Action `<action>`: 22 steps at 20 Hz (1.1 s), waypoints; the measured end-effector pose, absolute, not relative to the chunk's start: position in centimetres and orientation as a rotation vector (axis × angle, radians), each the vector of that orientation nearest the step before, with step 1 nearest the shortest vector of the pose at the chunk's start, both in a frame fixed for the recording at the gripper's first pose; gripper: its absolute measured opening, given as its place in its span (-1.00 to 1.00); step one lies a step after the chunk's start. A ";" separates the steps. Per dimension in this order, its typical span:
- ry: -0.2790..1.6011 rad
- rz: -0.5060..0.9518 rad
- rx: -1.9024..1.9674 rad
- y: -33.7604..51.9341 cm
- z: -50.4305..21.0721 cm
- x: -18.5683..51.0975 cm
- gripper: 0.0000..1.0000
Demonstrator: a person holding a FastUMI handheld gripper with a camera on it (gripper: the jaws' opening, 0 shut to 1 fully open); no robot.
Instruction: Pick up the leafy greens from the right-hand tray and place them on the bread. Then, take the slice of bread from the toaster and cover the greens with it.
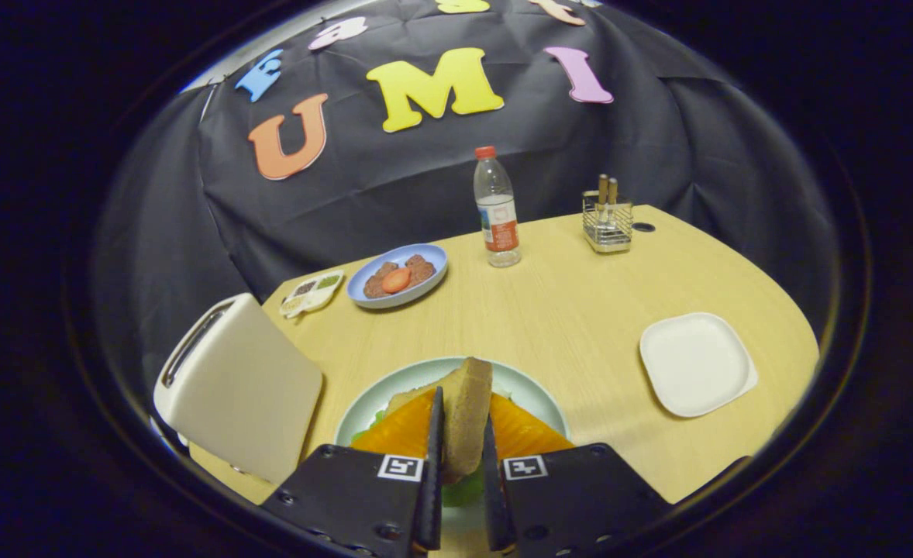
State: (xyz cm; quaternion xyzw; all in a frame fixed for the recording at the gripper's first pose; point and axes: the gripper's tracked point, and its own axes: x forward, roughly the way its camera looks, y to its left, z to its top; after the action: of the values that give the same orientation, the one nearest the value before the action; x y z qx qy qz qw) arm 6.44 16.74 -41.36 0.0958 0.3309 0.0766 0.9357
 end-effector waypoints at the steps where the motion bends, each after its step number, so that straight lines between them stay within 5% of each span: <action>1: 0.685 0.159 0.182 16.4 -41.8 6.3 -0.39; 5: 0.743 0.160 0.143 15.5 -43.7 5.7 0.45; 9: 0.718 0.174 0.090 14.9 -43.3 5.5 0.90; 22: 0.372 0.160 -0.031 7.7 -23.5 7.5 0.93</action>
State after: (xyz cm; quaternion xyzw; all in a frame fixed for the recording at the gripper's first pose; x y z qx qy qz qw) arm 7.50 7.74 -23.55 -0.0152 0.1846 0.0794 0.9795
